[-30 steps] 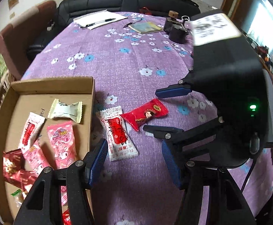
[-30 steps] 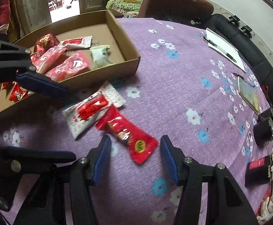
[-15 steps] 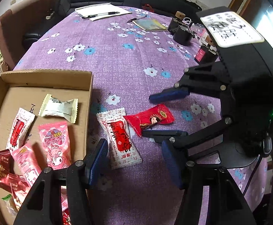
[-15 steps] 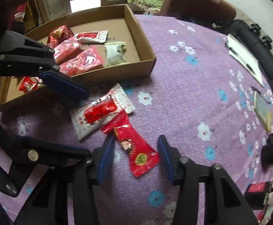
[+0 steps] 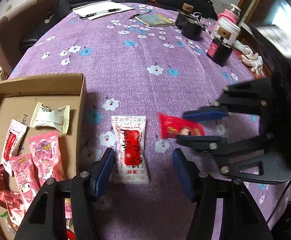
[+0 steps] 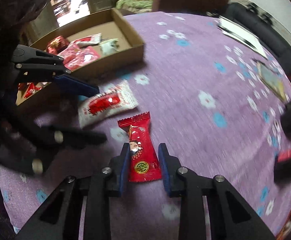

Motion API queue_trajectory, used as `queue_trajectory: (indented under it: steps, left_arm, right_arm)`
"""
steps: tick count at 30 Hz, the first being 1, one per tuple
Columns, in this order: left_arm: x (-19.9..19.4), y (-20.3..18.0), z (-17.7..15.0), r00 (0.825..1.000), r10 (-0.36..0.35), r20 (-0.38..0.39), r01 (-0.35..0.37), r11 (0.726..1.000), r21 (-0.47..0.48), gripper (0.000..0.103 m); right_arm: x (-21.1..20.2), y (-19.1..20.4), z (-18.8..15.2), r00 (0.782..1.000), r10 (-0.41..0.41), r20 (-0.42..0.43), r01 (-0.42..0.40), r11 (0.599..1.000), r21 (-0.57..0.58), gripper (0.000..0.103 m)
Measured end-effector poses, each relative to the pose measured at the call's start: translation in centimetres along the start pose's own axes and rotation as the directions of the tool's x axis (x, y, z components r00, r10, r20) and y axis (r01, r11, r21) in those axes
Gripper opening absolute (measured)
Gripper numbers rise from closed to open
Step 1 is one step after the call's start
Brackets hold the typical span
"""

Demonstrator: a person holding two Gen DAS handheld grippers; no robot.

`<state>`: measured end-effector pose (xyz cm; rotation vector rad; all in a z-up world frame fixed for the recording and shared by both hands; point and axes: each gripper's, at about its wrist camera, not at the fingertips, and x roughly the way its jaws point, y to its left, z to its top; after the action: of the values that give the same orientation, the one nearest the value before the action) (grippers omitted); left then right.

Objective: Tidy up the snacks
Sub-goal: 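Grasp the white-red packet with the left gripper while the right grasps the small red candy, then lift the white-red packet with the left gripper while the right holds the red candy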

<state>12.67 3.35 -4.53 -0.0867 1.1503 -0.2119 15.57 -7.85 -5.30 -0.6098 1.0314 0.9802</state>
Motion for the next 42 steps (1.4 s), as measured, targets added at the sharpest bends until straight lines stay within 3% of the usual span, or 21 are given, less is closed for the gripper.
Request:
queue_trajectory:
  steps: [6,10,13,15,19,28,37,42]
  left_arm:
    - [0.9,-2.4,-0.5,0.997,0.074,0.012,-0.075,0.994,0.081,0.063]
    - [0.8,-4.8,-1.7,0.996,0.076,0.043,-0.081,0.988,0.130,0.062]
    - [0.9,-6.3,-2.6,0.992,0.102,0.074,-0.113,0.978,0.173,0.057]
    - [0.9,-6.9,-2.9,0.992,0.088,0.085,-0.102,0.978,0.179,0.045]
    - [0.8,-7.3,-3.1,0.992,0.081,0.095,-0.097,0.978,0.186,0.034]
    - [0.6,-7.4,-3.7,0.992,0.060,0.112,-0.080,0.979,0.186,0.029]
    - [-0.7,-6.6,-4.5,0.992,-0.052,0.116,0.033,0.987,0.159,0.025]
    - [-0.6,-6.2,-5.1,0.994,-0.065,0.093,0.051,0.987,0.149,0.025]
  right_arm:
    - [-1.9,-1.4,-4.1,0.999,-0.038,-0.016,0.040,0.995,0.096,0.027]
    - [-3.6,-1.6,-7.4,0.998,-0.066,-0.012,0.067,0.983,0.169,0.027]
    - [-4.2,-1.5,-8.8,0.995,-0.095,-0.009,0.095,0.971,0.218,0.027]
    - [-4.3,-1.3,-9.1,0.993,-0.119,-0.018,0.120,0.962,0.244,0.027]
    - [-4.5,-0.8,-9.2,0.987,-0.152,-0.045,0.158,0.943,0.292,0.027]
    - [-4.6,-0.3,-9.2,0.983,-0.170,-0.068,0.183,0.913,0.364,0.027]
    - [-4.9,0.5,-9.9,0.982,-0.175,-0.066,0.186,0.891,0.414,0.027]
    - [-5.2,1.2,-10.3,0.982,-0.180,-0.056,0.186,0.884,0.430,0.027]
